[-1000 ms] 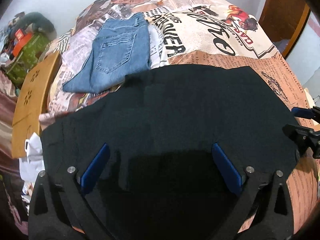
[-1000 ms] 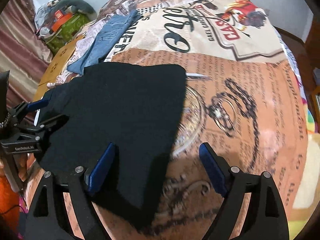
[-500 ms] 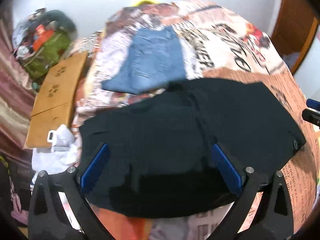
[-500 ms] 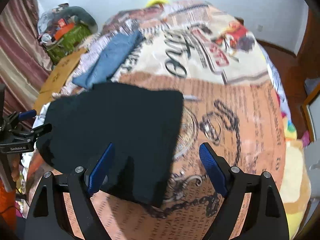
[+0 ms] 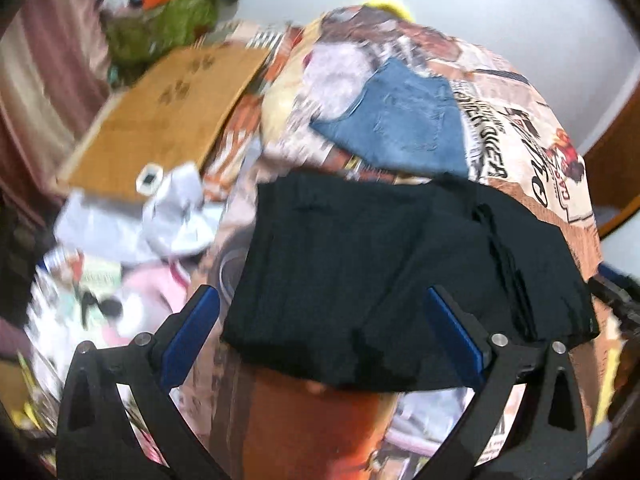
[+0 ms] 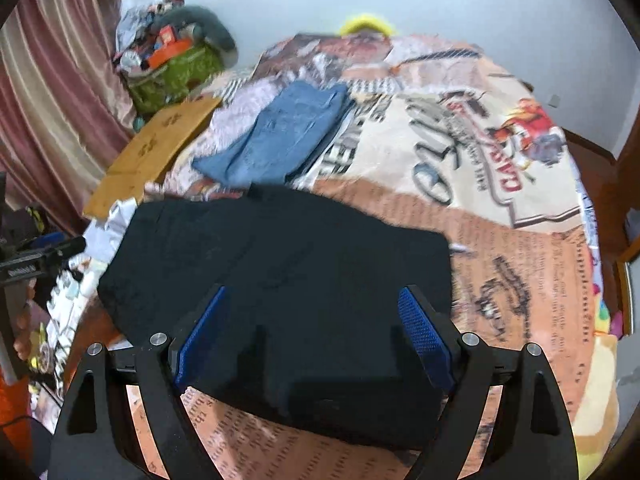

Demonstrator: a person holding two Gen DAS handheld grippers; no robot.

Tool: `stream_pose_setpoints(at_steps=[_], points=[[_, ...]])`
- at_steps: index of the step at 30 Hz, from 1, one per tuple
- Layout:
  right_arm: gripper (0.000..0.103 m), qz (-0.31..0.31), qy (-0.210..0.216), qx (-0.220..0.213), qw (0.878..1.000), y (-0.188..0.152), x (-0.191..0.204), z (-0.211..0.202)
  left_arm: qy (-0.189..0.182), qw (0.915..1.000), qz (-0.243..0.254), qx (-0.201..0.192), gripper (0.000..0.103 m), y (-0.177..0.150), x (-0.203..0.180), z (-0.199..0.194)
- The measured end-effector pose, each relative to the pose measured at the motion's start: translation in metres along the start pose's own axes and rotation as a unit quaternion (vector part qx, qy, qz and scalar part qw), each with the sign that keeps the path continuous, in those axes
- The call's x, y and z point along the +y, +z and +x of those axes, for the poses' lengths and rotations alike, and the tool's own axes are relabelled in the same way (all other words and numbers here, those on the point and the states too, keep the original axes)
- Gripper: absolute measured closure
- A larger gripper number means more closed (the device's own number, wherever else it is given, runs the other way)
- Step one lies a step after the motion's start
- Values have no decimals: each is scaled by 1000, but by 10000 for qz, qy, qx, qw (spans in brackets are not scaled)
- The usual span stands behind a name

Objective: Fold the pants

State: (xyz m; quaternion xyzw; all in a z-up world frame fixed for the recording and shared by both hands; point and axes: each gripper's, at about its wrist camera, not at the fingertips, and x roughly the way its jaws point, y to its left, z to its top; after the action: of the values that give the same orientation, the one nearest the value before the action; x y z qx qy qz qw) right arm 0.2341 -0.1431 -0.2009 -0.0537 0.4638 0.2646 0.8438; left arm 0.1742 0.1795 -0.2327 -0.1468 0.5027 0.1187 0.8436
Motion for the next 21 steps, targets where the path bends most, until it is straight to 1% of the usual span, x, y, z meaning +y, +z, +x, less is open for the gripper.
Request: stream_pose_setpoints(at_steps=[3,5,6,7,9,10,12,15,17,18,21], points=[[19,-123,-76,393,9991,-8,10,24,-288,9983,-401,302,0,-10,22,11],[19,-169,-110,566,9982,-13,12,33,-396,9962,-620,473,0,-17,34,19],[19,-147,-107,619,9979,-16,12,37,-443,9952,-669,557,0,-20,37,23],[16,-102,-97,613,9980,-17,11,37,-548,9934,-742,684,0,-24,40,27],[12,-23,-82,627,9980,-18,9,37,-786,9887,-905,904,0,-31,46,35],[12,0,-63,634,9980,-18,8,37,-911,9858,-983,1007,0,-35,48,39],[11,19,-71,625,9980,-19,8,36,-1231,9785,-1104,1232,0,-42,48,47],[10,38,-77,623,9980,-20,9,36,-1773,9647,-1235,1505,0,-49,43,56],[10,55,-72,620,9980,-20,9,36,-2099,9528,-1396,1690,0,-52,41,63],[9,61,-67,620,9980,-19,9,37,-2271,9453,-1509,1791,0,-53,39,69],[9,87,-48,621,9980,-19,9,38,-2402,9388,-1629,1858,0,-50,37,77]])
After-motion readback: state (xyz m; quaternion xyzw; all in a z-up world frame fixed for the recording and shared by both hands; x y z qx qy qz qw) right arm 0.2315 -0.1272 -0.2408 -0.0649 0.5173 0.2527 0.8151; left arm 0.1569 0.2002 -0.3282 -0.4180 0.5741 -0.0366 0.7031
